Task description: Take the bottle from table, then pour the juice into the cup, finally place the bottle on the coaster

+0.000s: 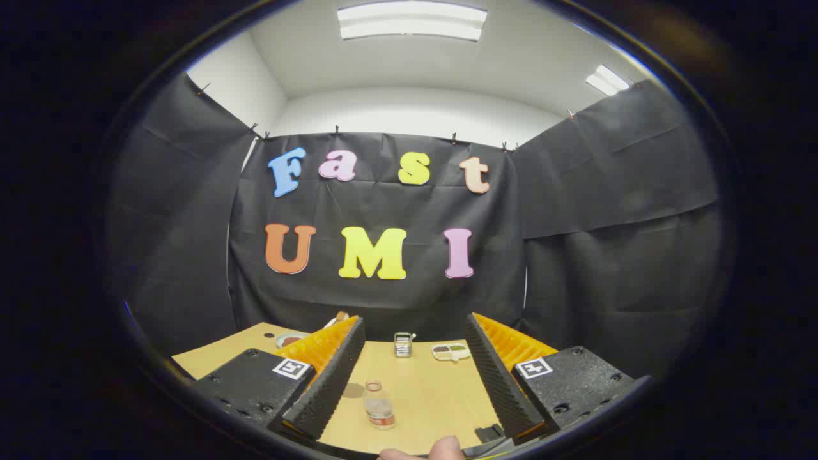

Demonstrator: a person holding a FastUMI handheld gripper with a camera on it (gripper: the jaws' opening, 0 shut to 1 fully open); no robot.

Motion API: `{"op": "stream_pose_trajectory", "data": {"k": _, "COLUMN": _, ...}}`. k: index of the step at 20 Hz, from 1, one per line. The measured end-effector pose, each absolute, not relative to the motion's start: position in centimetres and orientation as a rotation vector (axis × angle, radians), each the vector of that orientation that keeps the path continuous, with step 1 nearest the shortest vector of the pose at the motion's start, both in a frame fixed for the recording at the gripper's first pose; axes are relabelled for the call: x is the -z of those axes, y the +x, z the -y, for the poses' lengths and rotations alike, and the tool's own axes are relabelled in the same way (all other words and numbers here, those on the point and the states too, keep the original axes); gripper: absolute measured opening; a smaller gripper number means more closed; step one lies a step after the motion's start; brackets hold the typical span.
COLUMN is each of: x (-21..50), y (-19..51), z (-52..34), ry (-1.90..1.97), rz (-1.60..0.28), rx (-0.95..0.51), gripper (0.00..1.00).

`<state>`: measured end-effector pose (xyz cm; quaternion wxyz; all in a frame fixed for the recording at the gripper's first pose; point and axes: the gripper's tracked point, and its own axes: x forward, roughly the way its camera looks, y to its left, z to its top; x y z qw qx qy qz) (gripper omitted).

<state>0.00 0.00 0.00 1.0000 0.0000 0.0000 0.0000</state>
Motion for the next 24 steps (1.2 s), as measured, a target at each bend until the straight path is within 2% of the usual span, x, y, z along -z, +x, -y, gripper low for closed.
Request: {"op": "stream_pose_trajectory", "data": {"k": 24, "x": 1.6, "y": 1.2, "z": -1.6, "ry": 0.009, "rz": -0.05, "rx": -0.036, "gripper": 1.0}}
